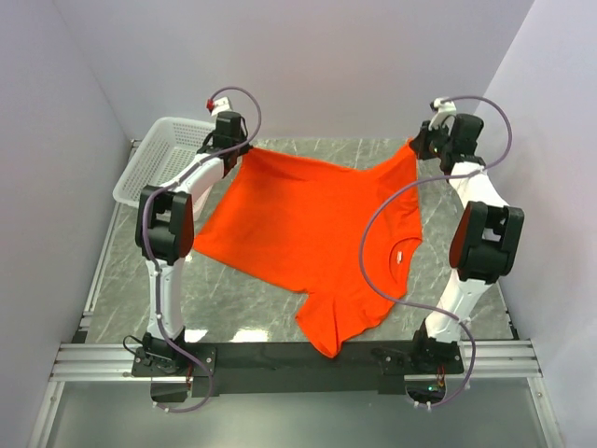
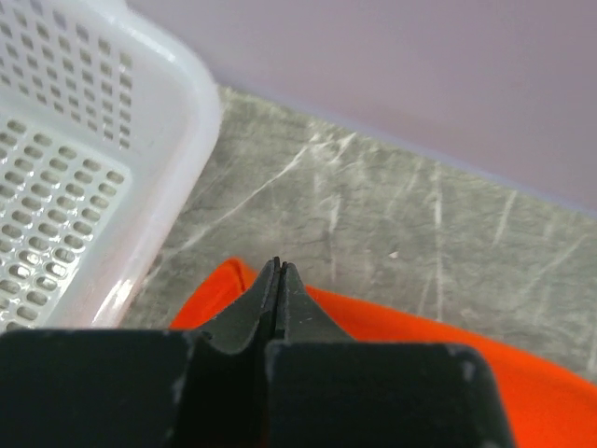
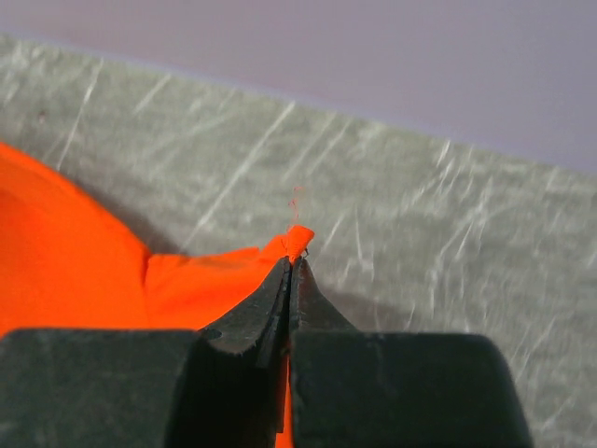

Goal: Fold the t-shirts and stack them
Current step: Flatten the tshirt out

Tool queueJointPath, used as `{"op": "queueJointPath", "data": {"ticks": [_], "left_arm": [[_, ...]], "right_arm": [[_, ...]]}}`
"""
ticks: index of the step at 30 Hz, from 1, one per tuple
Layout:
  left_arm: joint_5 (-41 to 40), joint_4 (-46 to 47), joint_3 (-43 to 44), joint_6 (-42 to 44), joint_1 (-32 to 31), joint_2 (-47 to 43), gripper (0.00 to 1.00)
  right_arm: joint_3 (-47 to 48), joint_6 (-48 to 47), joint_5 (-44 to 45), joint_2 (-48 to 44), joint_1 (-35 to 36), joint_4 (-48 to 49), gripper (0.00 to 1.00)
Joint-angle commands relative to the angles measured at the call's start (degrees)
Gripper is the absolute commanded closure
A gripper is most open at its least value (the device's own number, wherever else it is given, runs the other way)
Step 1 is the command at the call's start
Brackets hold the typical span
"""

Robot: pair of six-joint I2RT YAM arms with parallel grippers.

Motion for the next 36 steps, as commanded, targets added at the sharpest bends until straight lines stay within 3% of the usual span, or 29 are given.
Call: {"op": "queueJointPath", "data": {"ticks": [1,9,14,21,30,36], "left_arm": [[-0.5,-0.7,3.3,-1.1,1.0,1.7,1.00],[0.2,-0.9,6.2,-2.5,1.4,4.8,1.00],[-0.2,-1.2,9.2,-3.3,1.6,6.7,1.00],[1.5,0.5,15.0,-3.6,1.6,10.3,1.00],[2.1,-0.1,16.0,-4.6,2.2,12.0,0.99],[2.8,0.2,17.0,-5.0,2.6,12.5,0.99]], "right_arm": [[7.4,2.1,2.3,2.3,0.3,0.4,1.00],[15.8,2.0,-0.2,7.0,1.5,-1.9,1.00],[19.7,1.5,3.4,9.6,3.3,-2.8,1.00],[19.6,1.1,3.7,9.4,3.5,-3.4,1.00],[15.1,0.1,-3.7,4.5,2.8,-4.5,1.00],[11.8,-0.8,-13.2,0.9,2.8,-6.8,1.00]]}}
